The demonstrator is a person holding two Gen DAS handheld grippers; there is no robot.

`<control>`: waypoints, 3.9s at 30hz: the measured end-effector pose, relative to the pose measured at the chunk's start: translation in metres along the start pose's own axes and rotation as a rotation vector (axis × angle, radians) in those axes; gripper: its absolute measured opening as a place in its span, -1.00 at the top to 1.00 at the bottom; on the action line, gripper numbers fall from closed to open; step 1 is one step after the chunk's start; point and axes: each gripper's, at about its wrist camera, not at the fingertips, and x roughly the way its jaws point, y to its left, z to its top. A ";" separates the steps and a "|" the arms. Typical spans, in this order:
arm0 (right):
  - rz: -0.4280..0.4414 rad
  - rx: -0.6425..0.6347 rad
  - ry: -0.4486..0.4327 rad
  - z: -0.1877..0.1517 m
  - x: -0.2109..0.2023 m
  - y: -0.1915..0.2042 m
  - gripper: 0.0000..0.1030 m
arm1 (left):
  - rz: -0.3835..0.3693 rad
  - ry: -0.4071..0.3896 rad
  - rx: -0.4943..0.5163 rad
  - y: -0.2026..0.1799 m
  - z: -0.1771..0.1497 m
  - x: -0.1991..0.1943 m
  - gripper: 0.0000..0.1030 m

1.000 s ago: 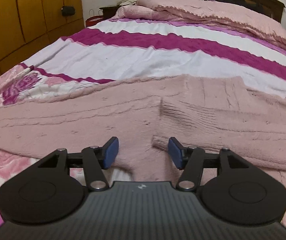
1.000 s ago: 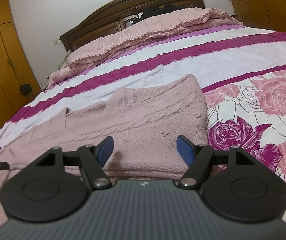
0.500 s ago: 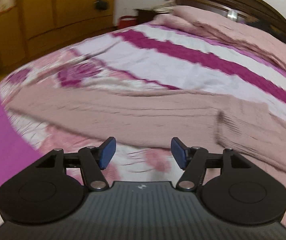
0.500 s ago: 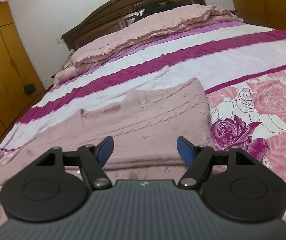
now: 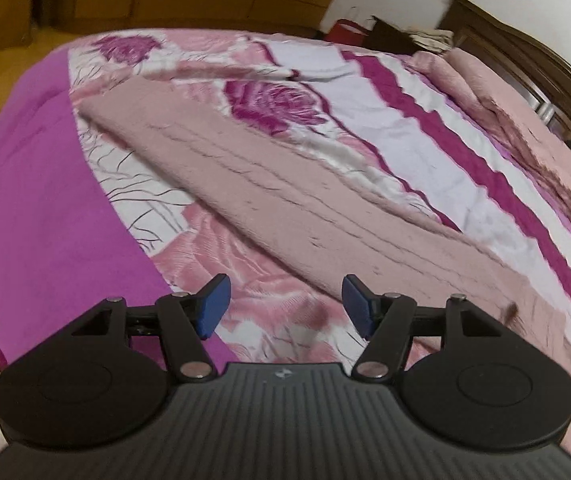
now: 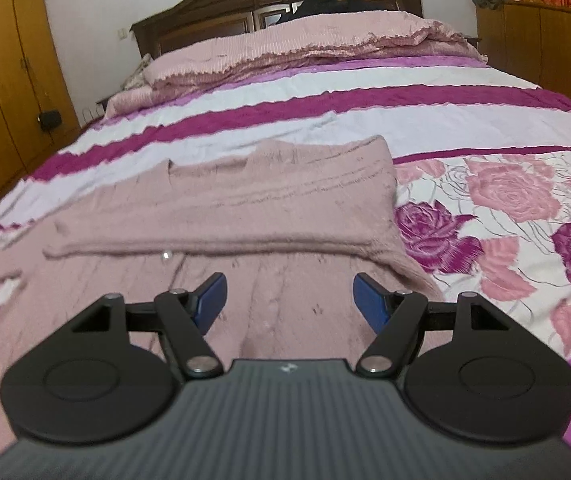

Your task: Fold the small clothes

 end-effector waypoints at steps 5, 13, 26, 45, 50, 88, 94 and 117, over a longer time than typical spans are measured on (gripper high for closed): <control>-0.021 -0.003 0.031 -0.008 0.002 -0.001 -0.39 | -0.036 -0.006 -0.083 0.011 0.012 0.012 -0.35; -0.042 -0.039 0.069 -0.017 0.007 0.006 -0.39 | -0.041 -0.012 -0.130 0.019 0.031 0.042 -0.39; -0.043 -0.020 0.049 -0.019 0.008 0.009 -0.39 | -0.073 -0.122 0.007 -0.003 0.042 0.060 -0.33; -0.026 0.047 -0.048 -0.014 -0.009 0.001 -0.39 | -0.356 -0.287 0.187 -0.058 0.050 -0.022 0.77; -0.026 0.070 -0.042 -0.017 -0.010 -0.005 -0.39 | -0.458 -0.308 0.236 -0.093 0.043 -0.052 0.77; 0.026 0.216 -0.010 -0.028 0.000 -0.043 -0.40 | -0.588 0.132 0.701 -0.320 -0.198 0.022 0.76; 0.034 0.235 -0.002 -0.029 0.002 -0.046 -0.40 | -0.575 0.146 0.739 -0.314 -0.204 0.022 0.72; 0.154 0.018 -0.018 -0.001 -0.012 0.030 -0.41 | -0.324 0.154 0.648 -0.138 -0.109 -0.062 -0.05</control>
